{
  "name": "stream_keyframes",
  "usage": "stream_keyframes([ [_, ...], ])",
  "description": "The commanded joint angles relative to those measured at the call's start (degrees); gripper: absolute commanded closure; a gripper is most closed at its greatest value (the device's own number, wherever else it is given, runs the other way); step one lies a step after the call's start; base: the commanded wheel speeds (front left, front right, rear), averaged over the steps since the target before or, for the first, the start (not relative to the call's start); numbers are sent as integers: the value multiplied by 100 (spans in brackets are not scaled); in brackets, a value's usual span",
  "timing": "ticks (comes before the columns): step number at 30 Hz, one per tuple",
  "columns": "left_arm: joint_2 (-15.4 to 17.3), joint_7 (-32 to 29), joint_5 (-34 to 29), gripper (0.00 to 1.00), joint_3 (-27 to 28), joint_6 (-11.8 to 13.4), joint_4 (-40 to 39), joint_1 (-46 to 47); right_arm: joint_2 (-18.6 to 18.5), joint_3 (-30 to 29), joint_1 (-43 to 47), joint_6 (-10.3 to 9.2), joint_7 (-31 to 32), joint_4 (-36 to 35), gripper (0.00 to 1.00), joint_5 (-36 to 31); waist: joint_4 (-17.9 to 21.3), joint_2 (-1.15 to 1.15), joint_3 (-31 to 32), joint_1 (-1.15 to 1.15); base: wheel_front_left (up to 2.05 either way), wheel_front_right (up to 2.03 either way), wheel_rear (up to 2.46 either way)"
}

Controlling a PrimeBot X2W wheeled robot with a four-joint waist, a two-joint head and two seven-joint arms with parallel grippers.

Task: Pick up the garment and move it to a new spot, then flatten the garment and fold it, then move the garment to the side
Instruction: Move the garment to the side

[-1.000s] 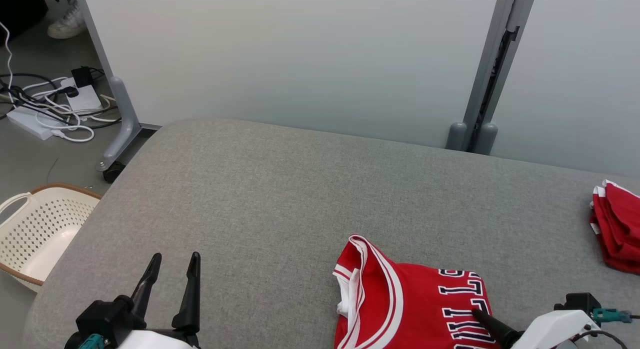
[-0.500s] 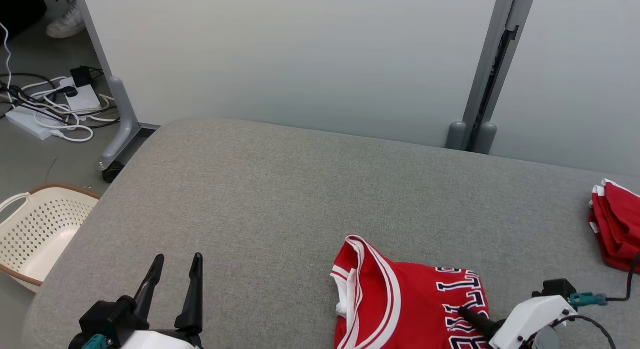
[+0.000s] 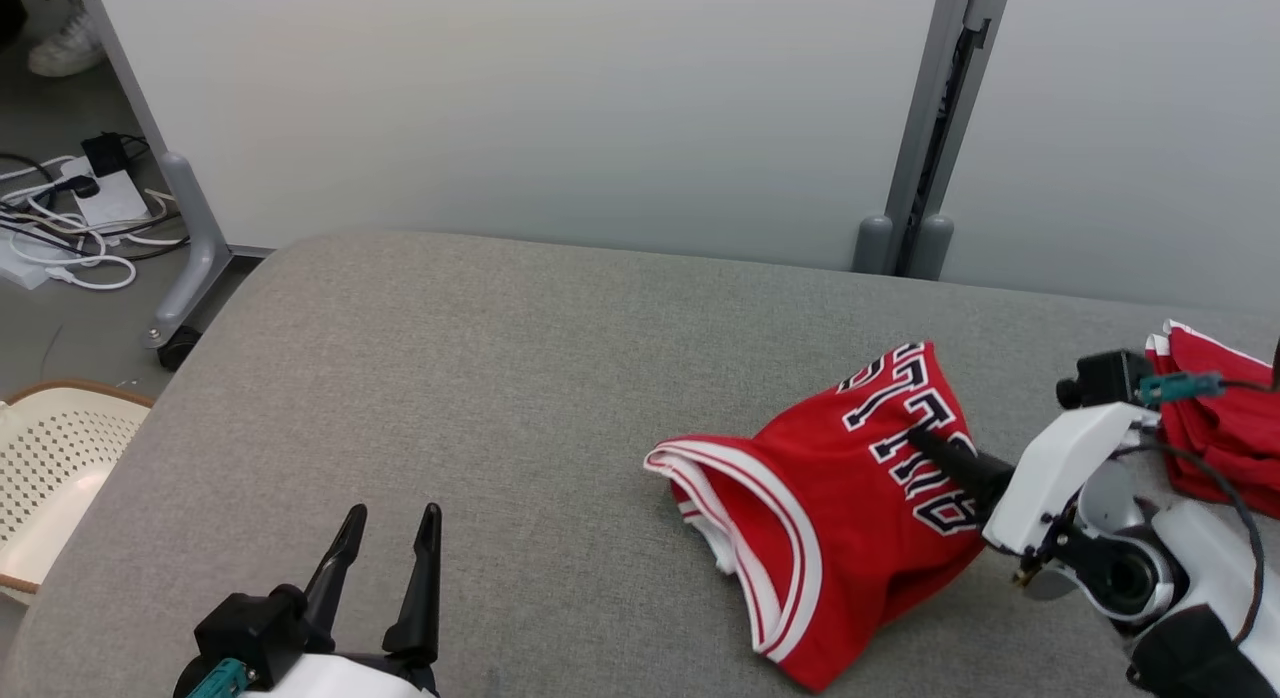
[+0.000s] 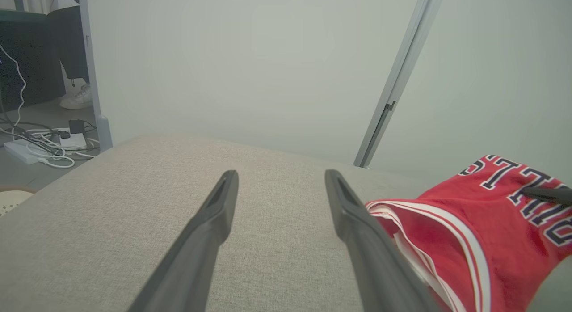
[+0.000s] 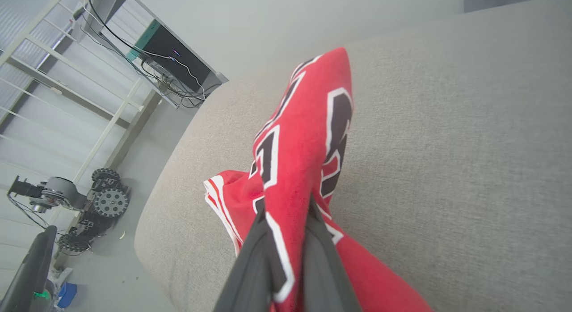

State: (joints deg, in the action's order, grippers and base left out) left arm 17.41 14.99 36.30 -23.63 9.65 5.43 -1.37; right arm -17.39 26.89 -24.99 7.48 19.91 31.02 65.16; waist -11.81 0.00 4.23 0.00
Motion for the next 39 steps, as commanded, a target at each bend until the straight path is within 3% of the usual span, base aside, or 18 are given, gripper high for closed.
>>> stream_keyframes([
  [1, -14, 25, -46, 0, -22, -45, 21, 150, -167, 94, -220, 4, 40, -22, 100, -54, 66, 0, -99, 0, 0, 0, 0],
  [8, -178, 25, -140, 0, -122, -108, 111, 374, -730, 405, -1131, 4, 283, 5, 100, 53, 191, 0, -527, 0, 0, 0, 0],
  [19, -436, 25, -413, 0, -104, -180, 181, 799, -1721, 234, -2091, 3, 136, 186, 100, 275, 391, 0, -1431, 0, 0, 0, 0],
  [31, -400, 21, -567, 0, -93, -239, 248, 1077, -2297, 59, -2455, 4, -325, 356, 100, 614, 645, 0, -1841, 0, 0, 0, 0],
  [39, -328, -65, -640, 0, -121, -147, 110, 1244, -2737, 81, -2746, 3, -397, 770, 100, 615, 685, 0, -2197, 0, 0, 0, 0],
])
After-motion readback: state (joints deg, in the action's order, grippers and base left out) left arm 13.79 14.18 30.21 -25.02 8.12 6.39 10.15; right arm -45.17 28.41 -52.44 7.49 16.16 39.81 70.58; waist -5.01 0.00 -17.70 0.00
